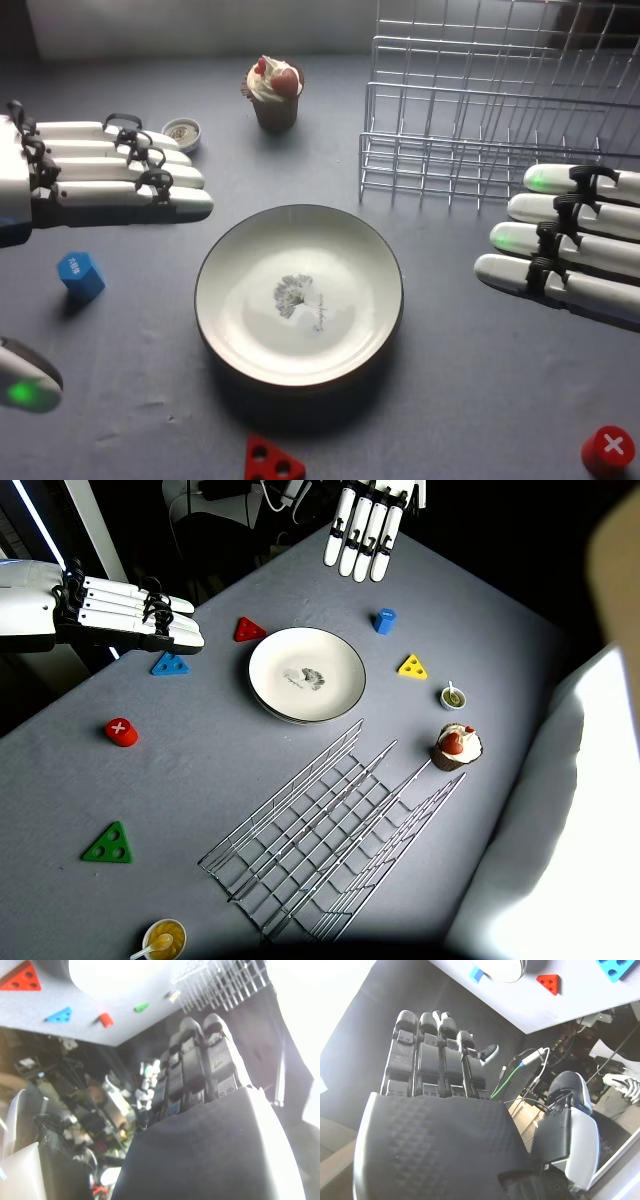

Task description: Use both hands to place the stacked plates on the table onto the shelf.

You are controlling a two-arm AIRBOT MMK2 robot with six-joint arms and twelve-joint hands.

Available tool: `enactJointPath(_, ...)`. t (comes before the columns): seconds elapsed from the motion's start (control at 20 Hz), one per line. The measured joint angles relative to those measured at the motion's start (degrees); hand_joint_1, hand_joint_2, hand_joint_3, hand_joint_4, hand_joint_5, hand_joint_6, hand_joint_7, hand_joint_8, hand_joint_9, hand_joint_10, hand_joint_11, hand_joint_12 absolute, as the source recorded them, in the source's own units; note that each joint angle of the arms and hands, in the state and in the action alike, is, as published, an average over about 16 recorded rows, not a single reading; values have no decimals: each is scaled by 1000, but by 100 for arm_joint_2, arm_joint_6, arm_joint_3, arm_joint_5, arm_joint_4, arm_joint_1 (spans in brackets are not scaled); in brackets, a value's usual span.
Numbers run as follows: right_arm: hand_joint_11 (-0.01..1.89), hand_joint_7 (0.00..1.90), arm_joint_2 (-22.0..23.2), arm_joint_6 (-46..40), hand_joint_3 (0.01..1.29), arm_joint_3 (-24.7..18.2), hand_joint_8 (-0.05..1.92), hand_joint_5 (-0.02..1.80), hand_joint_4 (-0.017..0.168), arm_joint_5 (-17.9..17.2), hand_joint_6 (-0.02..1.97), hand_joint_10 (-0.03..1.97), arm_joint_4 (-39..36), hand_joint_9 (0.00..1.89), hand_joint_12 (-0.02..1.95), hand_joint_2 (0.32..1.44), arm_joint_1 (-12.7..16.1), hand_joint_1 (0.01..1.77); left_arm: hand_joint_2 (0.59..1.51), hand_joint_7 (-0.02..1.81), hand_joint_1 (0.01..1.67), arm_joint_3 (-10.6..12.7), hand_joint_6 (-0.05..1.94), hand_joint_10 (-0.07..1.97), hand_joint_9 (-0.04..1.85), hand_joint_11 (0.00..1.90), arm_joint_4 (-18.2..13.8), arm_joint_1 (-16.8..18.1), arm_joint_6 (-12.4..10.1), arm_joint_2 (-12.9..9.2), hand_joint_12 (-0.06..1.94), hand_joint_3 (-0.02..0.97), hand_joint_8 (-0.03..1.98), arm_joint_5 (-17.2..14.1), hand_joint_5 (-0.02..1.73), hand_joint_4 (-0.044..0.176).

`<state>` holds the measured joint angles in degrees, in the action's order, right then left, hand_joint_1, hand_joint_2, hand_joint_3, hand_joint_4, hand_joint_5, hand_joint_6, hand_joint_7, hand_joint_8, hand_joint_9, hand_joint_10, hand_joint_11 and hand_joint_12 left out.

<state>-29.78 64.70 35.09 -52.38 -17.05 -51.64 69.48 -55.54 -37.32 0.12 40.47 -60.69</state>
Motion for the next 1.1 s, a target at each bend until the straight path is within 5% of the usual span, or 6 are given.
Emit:
enactJointPath(0.55, 46, 52, 0, 0, 15, 0, 5, 24, 3, 0, 16, 0, 2, 64, 31, 798, 0, 32, 807, 74, 61, -34, -5, 3, 65, 62, 74, -4, 0, -2, 77, 22, -6, -15, 64, -1)
enactJointPath(1.1, 73, 69, 1, -1, 15, 1, 5, 30, 3, 1, 16, 0, 2, 82, 31, 800, -1, 32, 813, 97, 39, -45, -4, 2, 100, 100, 98, -42, 1, -8, 63, 20, -5, -359, 84, -1)
